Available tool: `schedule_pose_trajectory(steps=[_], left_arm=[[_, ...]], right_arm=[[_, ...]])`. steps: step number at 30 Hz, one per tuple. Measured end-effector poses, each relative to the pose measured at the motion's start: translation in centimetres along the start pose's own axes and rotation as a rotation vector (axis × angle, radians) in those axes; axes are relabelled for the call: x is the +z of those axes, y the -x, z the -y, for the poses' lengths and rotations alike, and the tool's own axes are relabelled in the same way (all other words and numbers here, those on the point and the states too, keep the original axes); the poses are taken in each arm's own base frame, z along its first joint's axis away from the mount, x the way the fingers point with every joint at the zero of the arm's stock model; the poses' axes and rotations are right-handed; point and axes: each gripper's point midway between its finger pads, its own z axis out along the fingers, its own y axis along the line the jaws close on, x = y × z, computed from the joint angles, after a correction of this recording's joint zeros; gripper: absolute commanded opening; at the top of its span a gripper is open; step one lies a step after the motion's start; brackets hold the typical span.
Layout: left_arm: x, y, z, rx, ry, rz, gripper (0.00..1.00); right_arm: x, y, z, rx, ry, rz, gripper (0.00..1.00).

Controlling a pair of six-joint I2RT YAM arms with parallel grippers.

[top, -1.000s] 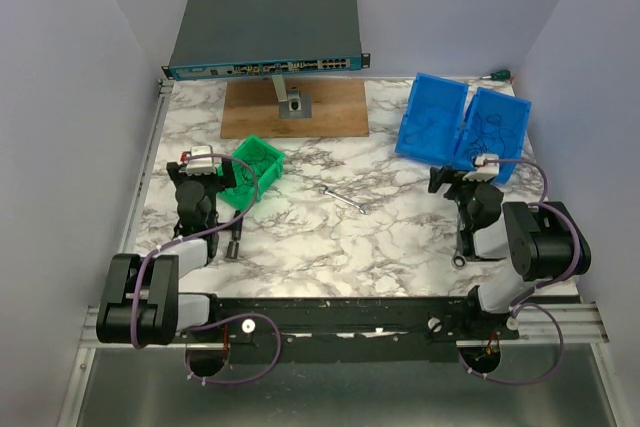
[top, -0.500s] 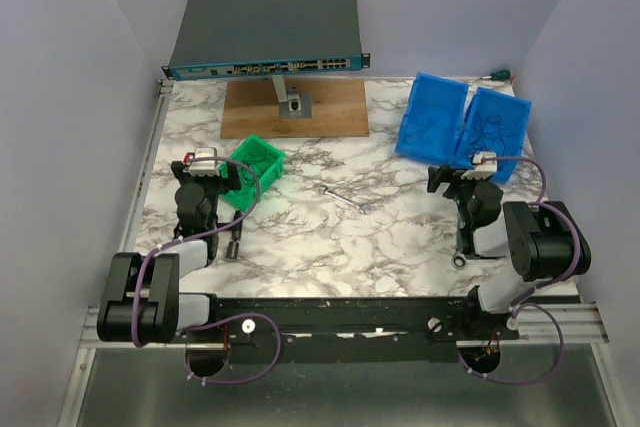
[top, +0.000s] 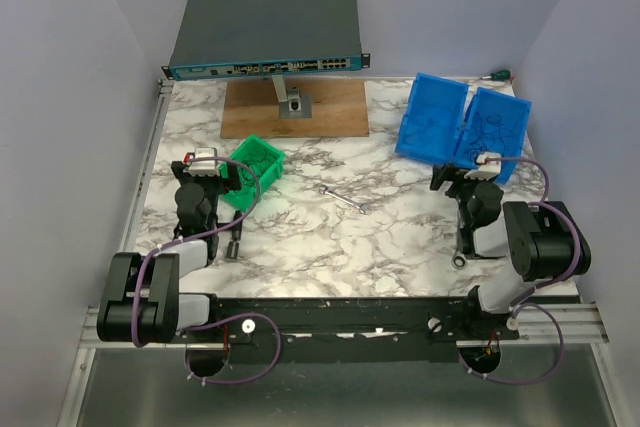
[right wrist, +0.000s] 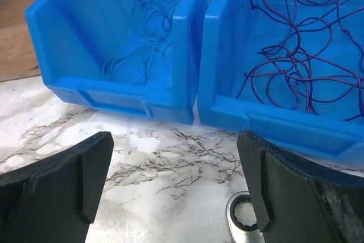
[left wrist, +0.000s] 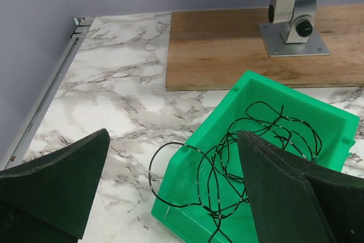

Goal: Untangle the cables

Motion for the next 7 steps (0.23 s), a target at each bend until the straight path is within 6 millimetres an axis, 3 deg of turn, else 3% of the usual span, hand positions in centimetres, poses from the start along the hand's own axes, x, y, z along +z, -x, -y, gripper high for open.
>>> schedule_pose_trajectory(steps=[7], left_arm=[[0.00, 0.00, 0.01, 0.000, -0.001, 0.000, 0.98]], right_arm=[[0.00, 0.02, 0.13, 0.000, -0.008, 0.001, 1.00]])
